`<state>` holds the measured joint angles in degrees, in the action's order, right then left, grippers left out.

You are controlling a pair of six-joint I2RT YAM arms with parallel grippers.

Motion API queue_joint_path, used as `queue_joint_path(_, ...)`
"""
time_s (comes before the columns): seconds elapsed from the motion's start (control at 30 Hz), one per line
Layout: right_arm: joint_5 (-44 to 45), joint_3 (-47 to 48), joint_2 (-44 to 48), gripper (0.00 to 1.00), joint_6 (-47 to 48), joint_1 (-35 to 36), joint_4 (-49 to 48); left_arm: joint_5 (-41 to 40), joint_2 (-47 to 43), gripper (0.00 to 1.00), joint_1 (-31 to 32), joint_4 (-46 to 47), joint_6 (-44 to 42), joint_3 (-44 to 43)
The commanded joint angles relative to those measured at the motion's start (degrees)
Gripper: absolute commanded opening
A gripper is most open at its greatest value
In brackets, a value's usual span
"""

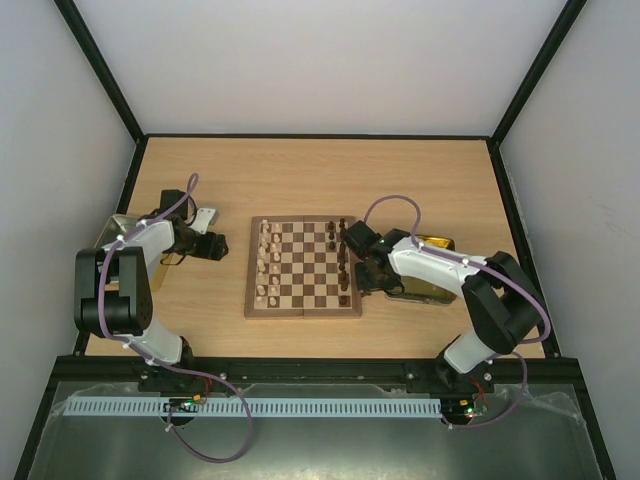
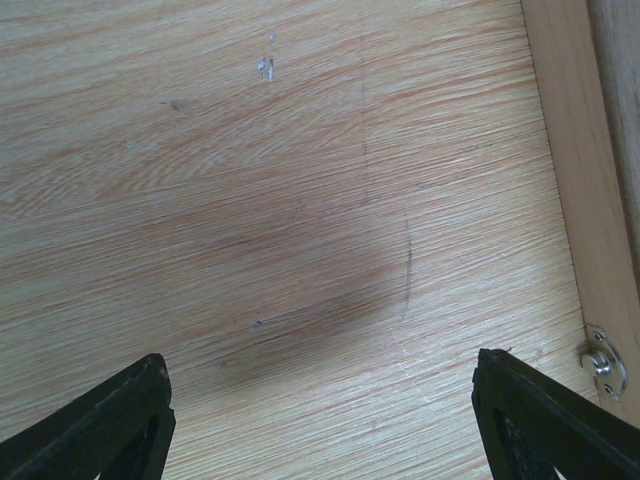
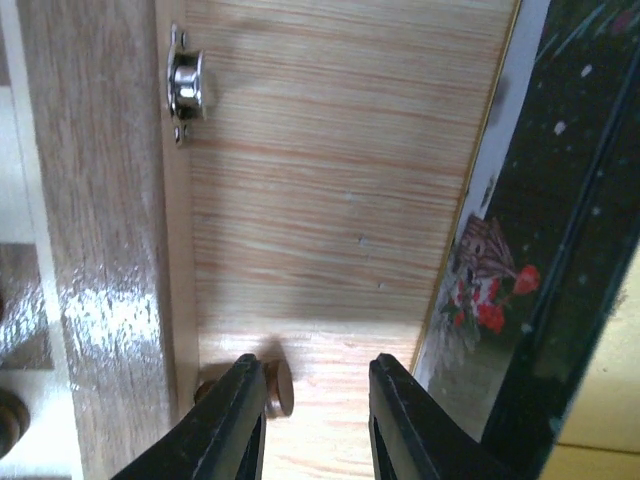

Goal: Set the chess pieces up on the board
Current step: Pick up the chess piece at the center of the board.

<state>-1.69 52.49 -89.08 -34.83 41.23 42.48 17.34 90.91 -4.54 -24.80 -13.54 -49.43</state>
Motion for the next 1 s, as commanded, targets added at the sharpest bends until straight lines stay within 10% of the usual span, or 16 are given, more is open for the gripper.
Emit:
queue_joint_path(0.0, 2.99, 0.68, -2.65, 0.29, -1.22, 0.15, -1.54, 0.15, -0.46, 0.82, -0.03, -1.04, -0.52, -0.14)
queue_joint_path(0.97, -4.16, 1.00, 2.82, 0.31, 3.85, 0.40, 6.82, 0.24, -0.11, 0.82, 0.39, -0.96, -0.58, -0.29)
